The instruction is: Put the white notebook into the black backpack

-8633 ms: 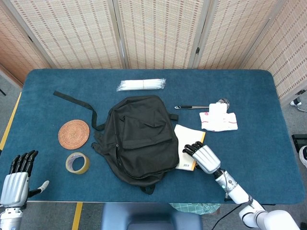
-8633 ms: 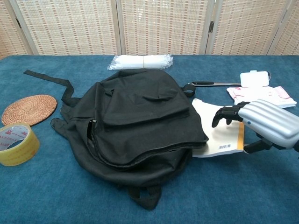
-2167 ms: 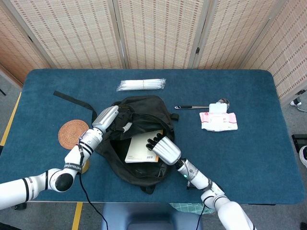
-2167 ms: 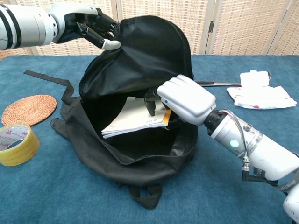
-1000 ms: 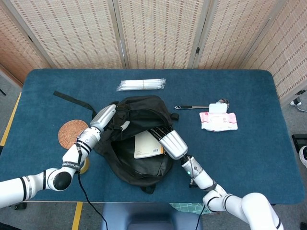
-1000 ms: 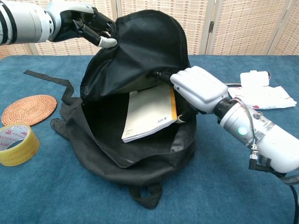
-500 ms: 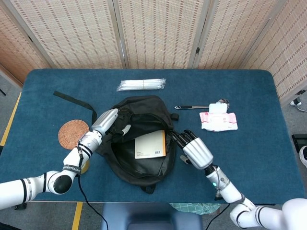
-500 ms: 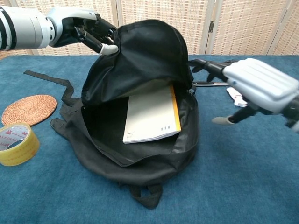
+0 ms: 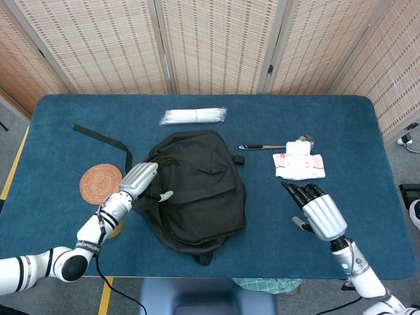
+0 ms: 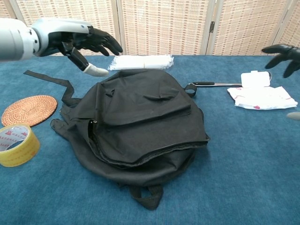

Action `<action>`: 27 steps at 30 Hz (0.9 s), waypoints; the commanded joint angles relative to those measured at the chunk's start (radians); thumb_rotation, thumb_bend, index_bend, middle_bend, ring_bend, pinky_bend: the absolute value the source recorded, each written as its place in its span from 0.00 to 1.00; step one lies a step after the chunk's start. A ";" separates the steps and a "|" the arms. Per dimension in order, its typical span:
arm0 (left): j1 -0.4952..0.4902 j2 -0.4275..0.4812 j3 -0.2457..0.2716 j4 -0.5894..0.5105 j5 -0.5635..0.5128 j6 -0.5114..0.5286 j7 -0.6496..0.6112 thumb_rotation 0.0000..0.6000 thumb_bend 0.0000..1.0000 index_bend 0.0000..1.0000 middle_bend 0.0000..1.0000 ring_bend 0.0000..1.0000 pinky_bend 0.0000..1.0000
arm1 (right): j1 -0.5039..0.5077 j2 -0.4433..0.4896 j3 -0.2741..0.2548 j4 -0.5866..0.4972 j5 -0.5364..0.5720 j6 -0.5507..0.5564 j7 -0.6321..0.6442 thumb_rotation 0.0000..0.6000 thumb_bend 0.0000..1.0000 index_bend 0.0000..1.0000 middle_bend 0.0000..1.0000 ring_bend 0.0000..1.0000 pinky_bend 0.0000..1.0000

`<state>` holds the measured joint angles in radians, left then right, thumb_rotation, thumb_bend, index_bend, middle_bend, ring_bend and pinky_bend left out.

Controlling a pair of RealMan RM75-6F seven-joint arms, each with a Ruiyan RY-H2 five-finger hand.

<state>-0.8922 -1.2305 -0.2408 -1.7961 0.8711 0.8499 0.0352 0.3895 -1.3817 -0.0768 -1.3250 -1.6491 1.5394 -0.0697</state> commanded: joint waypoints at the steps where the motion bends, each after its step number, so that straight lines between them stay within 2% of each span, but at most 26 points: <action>1: 0.058 0.017 0.025 -0.008 0.057 0.088 0.007 1.00 0.35 0.25 0.19 0.16 0.00 | -0.025 0.042 0.017 -0.027 0.028 0.007 0.025 1.00 0.08 0.10 0.26 0.36 0.32; 6: 0.153 0.024 0.067 0.021 0.145 0.237 0.026 1.00 0.35 0.28 0.19 0.17 0.00 | -0.048 0.131 0.023 -0.087 0.063 -0.021 0.069 1.00 0.08 0.14 0.27 0.37 0.35; 9: 0.222 0.028 0.098 0.043 0.206 0.329 0.021 1.00 0.35 0.28 0.19 0.17 0.00 | -0.067 0.181 0.023 -0.122 0.093 -0.042 0.108 1.00 0.08 0.14 0.21 0.30 0.27; 12: 0.295 0.026 0.135 0.074 0.271 0.427 0.024 1.00 0.35 0.28 0.19 0.17 0.00 | -0.087 0.223 0.023 -0.157 0.114 -0.056 0.124 1.00 0.08 0.13 0.05 0.16 0.13; 14: 0.348 0.022 0.161 0.094 0.305 0.486 0.019 1.00 0.35 0.28 0.19 0.17 0.00 | -0.109 0.236 0.031 -0.173 0.127 -0.039 0.134 1.00 0.09 0.08 0.01 0.11 0.09; 17: 0.387 0.025 0.177 0.104 0.325 0.523 0.010 1.00 0.35 0.28 0.19 0.17 0.00 | -0.126 0.242 0.036 -0.187 0.135 -0.027 0.147 1.00 0.09 0.03 0.01 0.11 0.08; 19: 0.462 0.036 0.208 0.116 0.341 0.594 -0.003 1.00 0.35 0.28 0.19 0.17 0.00 | -0.159 0.259 0.032 -0.213 0.148 -0.011 0.170 1.00 0.09 0.01 0.00 0.10 0.08; 27: 0.625 0.053 0.274 0.123 0.418 0.733 -0.027 1.00 0.35 0.24 0.19 0.16 0.00 | -0.238 0.273 0.033 -0.260 0.165 0.036 0.151 1.00 0.09 0.00 0.01 0.14 0.08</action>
<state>-0.3008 -1.1839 0.0113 -1.6767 1.2651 1.5570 0.0193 0.1597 -1.1107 -0.0446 -1.5785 -1.4880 1.5686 0.0851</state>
